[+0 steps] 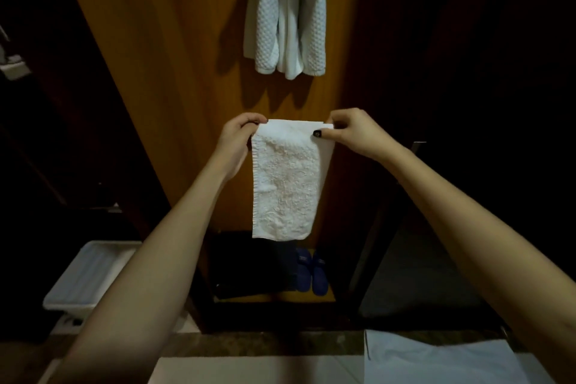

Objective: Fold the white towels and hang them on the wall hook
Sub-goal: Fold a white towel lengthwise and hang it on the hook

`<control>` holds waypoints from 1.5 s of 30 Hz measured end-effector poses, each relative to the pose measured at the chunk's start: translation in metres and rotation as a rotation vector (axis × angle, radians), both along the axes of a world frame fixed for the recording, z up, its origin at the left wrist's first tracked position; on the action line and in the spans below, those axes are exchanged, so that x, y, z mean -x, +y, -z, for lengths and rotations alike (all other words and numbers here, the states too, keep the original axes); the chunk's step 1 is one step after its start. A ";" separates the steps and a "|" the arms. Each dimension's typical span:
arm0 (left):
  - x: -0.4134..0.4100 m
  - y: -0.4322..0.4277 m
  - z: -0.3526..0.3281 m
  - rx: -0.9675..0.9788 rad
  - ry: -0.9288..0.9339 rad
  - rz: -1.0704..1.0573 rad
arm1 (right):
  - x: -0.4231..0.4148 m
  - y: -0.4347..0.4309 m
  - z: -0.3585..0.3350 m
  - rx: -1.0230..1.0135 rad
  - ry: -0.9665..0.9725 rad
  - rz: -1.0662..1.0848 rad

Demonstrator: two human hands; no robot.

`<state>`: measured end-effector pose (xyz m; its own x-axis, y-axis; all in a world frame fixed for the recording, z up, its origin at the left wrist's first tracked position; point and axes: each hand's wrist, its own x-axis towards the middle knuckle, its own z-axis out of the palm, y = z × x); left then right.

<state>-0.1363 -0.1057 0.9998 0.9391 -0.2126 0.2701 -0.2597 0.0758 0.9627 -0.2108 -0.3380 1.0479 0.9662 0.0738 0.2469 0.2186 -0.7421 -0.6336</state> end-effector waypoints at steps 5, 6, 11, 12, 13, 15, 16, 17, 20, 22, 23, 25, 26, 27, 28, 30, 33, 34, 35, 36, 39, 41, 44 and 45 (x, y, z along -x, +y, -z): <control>0.031 -0.006 -0.042 -0.162 -0.254 -0.058 | 0.023 -0.002 -0.031 -0.189 -0.154 0.056; 0.036 -0.007 -0.050 -0.159 -0.290 -0.081 | 0.027 -0.002 -0.036 -0.211 -0.181 0.066; 0.058 -0.011 -0.079 -0.285 -0.471 -0.187 | 0.047 -0.001 -0.058 -0.147 -0.181 0.080; 0.061 -0.012 -0.082 -0.318 -0.486 -0.235 | 0.050 -0.002 -0.062 -0.126 -0.165 0.078; 0.064 -0.013 -0.085 -0.338 -0.499 -0.284 | 0.053 -0.003 -0.066 -0.123 -0.154 0.064; 0.072 -0.013 -0.088 -0.356 -0.552 -0.350 | 0.058 -0.003 -0.073 -0.116 -0.143 0.017; 0.075 -0.013 -0.089 -0.364 -0.586 -0.368 | 0.060 -0.001 -0.076 -0.067 -0.140 0.001; 0.078 -0.013 -0.090 -0.377 -0.618 -0.380 | 0.062 0.001 -0.078 0.013 -0.147 -0.004; 0.084 -0.016 -0.093 -0.432 -0.688 -0.398 | 0.068 0.009 -0.083 0.175 -0.174 0.021; 0.086 -0.017 -0.096 -0.419 -0.677 -0.394 | 0.071 0.012 -0.087 0.109 -0.165 -0.015; 0.085 -0.016 -0.097 -0.387 -0.657 -0.380 | 0.073 0.013 -0.090 0.058 -0.150 -0.039; 0.084 -0.013 -0.100 -0.326 -0.611 -0.346 | 0.078 0.013 -0.095 -0.041 -0.116 -0.072; 0.083 -0.011 -0.101 -0.310 -0.583 -0.318 | 0.080 0.013 -0.097 -0.077 -0.103 -0.080; 0.082 -0.010 -0.102 -0.305 -0.552 -0.287 | 0.082 0.013 -0.098 -0.103 -0.095 -0.091; 0.081 -0.008 -0.103 -0.304 -0.523 -0.258 | 0.082 0.015 -0.099 -0.121 -0.091 -0.098; 0.080 -0.006 -0.106 -0.305 -0.466 -0.207 | 0.084 0.019 -0.099 -0.145 -0.103 -0.095; 0.079 0.001 -0.113 -0.381 -0.419 -0.108 | 0.086 0.022 -0.097 -0.117 -0.159 -0.049; 0.080 0.005 -0.115 -0.400 -0.410 -0.063 | 0.087 0.021 -0.096 -0.114 -0.166 -0.038; 0.080 0.009 -0.116 -0.399 -0.389 -0.012 | 0.088 0.020 -0.094 -0.128 -0.153 -0.041; 0.080 0.014 -0.117 -0.388 -0.357 0.033 | 0.090 0.018 -0.094 -0.149 -0.127 -0.055; 0.080 0.027 -0.117 -0.388 -0.206 0.119 | 0.092 0.016 -0.091 -0.082 -0.036 -0.096; 0.078 0.033 -0.119 -0.431 -0.125 0.146 | 0.091 0.017 -0.089 0.024 0.006 -0.101; 0.081 0.036 -0.122 -0.519 -0.102 0.179 | 0.091 0.021 -0.087 0.124 0.043 -0.069; 0.083 0.035 -0.122 -0.534 -0.119 0.174 | 0.092 0.021 -0.087 0.126 0.062 -0.069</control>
